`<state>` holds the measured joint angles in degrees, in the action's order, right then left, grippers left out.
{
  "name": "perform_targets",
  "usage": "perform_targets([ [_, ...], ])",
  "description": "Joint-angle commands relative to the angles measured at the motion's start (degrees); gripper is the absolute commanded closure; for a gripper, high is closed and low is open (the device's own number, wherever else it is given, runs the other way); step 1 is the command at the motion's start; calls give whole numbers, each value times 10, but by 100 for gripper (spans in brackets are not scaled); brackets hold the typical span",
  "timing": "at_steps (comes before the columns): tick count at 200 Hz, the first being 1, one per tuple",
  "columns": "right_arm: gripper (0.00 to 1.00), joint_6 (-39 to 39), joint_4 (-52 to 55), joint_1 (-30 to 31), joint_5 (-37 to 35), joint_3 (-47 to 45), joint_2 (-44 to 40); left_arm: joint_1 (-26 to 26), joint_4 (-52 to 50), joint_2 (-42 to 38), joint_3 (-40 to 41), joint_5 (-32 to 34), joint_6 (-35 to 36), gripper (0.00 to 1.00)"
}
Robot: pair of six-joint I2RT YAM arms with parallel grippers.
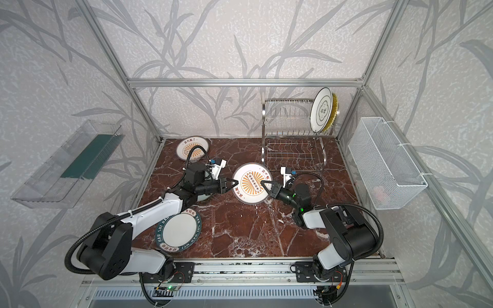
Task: Load plates into a dish rack
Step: Pick up the plate from the center of the table.
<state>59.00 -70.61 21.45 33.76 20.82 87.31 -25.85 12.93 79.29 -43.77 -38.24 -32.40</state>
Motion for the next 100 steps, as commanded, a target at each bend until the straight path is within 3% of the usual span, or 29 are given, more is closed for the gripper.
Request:
perform_targets([
  [1, 100, -28, 49, 3, -14, 14, -34, -10, -54, -25, -15, 48, 74, 97],
  [20, 100, -51, 95, 3, -21, 21, -62, -11, -73, -40, -18, 62, 85, 83],
  [54, 100, -85, 164, 2, -29, 32, -108, -10, -102, -61, -24, 76, 100, 80],
  [100, 100, -83, 161, -18, 5, 43, -127, -10, -160, -89, -37, 106, 122, 78],
])
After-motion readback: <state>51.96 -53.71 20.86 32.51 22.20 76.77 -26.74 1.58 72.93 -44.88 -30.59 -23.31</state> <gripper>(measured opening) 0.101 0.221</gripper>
